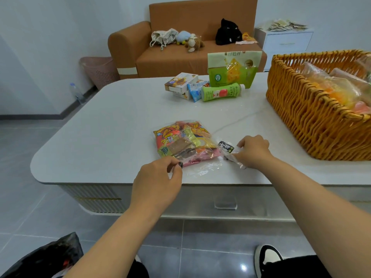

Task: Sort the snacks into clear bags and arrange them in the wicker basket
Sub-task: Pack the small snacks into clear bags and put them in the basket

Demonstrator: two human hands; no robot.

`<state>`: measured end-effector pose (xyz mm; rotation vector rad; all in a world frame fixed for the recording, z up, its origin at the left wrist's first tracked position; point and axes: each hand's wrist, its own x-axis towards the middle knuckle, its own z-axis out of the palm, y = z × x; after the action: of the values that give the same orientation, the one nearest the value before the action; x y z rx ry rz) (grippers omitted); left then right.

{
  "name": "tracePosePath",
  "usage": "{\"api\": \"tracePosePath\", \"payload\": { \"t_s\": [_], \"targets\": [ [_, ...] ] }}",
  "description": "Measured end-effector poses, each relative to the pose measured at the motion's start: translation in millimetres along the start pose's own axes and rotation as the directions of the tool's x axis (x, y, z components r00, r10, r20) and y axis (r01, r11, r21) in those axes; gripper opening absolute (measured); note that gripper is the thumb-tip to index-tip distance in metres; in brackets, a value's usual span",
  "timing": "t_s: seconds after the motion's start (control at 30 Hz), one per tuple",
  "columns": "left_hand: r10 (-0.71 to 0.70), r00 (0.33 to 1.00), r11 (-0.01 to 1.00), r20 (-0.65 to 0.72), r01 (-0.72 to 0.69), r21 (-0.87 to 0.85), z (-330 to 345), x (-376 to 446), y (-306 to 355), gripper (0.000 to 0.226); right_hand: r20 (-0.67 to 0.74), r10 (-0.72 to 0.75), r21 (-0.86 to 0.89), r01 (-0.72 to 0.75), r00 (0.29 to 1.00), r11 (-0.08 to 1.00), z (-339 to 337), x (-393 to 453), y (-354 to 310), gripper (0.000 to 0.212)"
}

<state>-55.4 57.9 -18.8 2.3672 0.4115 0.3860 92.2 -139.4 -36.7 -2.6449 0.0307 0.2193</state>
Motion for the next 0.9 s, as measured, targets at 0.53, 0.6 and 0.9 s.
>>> {"api": "tracePosePath", "payload": {
  "t_s": [0.53, 0.6, 0.9],
  "targets": [
    [0.032, 0.999, 0.999, 0.021, -0.033, 0.032, -5.3, -4.7, 0.5, 0.016, 0.617, 0.003, 0.280, -0.222, 0.787, 0.934, -53.0, -109.0, 16.3, 0.020],
    [0.038, 0.999, 0.998, 0.021, -0.039, 0.047, -3.7, -5.4, 1.2, 0.016, 0.626, -0.081, 0.486, -0.306, 0.775, 0.819, -35.4, -114.4, 11.0, 0.022],
    [0.053, 0.999, 0.998, -0.002, -0.053, 0.046, -0.6, -5.4, 8.1, 0.018, 0.488, -0.060, 0.862, -0.471, 0.871, 0.186, 28.6, -102.8, -35.1, 0.023]
  ]
}}
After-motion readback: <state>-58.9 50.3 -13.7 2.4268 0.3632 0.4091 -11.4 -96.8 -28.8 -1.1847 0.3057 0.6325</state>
